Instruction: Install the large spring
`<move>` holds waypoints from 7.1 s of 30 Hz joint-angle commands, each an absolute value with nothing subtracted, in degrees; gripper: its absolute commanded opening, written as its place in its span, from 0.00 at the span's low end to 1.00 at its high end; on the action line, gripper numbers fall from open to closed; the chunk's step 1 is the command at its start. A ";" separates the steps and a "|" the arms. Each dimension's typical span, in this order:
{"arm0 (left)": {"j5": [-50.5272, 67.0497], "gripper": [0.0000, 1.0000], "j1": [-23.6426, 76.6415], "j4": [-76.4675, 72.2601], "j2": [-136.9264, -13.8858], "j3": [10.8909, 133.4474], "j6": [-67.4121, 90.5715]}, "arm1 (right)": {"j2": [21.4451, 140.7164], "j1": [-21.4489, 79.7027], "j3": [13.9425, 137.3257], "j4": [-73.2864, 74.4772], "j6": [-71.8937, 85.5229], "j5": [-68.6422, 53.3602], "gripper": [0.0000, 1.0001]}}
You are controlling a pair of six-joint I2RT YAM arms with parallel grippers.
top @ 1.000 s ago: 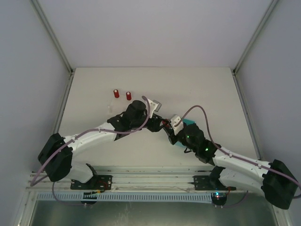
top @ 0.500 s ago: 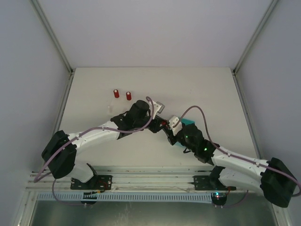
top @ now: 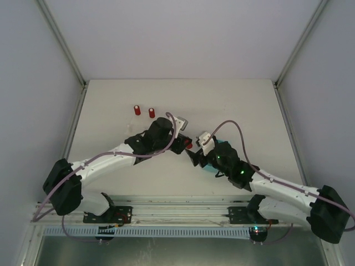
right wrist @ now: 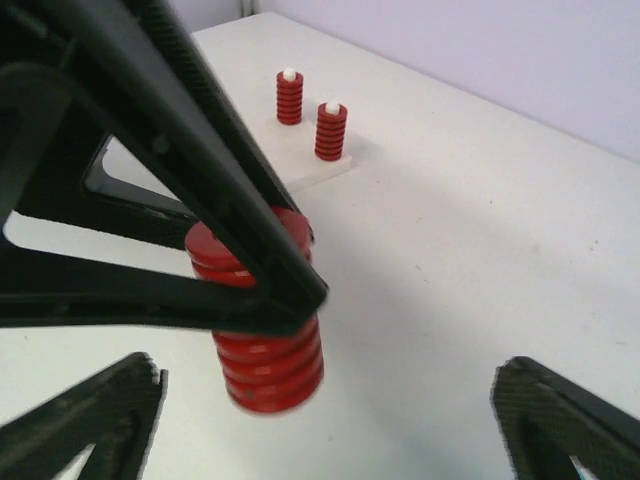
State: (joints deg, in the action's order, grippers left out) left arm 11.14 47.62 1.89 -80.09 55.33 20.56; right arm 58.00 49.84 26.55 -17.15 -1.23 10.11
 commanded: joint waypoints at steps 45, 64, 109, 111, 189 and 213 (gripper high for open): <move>-31.51 0.00 19.72 2.77 -81.74 49.79 33.19 | 51.51 48.43 34.12 5.89 10.64 28.24 0.99; -25.03 0.00 18.00 2.51 -85.07 54.76 30.49 | 54.25 48.10 34.61 5.89 10.46 27.25 0.99; -25.30 0.35 16.30 6.88 -94.65 58.14 31.10 | 55.70 47.13 34.84 5.89 11.07 26.46 0.99; -25.36 0.41 16.29 7.41 -94.83 58.39 31.31 | 55.68 47.09 34.78 5.89 11.07 26.45 0.99; -24.96 0.99 35.50 -19.34 -70.49 32.43 17.88 | 97.47 37.09 54.42 41.84 63.43 11.86 0.30; -32.00 0.99 35.58 -18.70 -69.41 32.02 20.43 | 79.92 37.18 47.97 35.34 47.84 14.35 0.12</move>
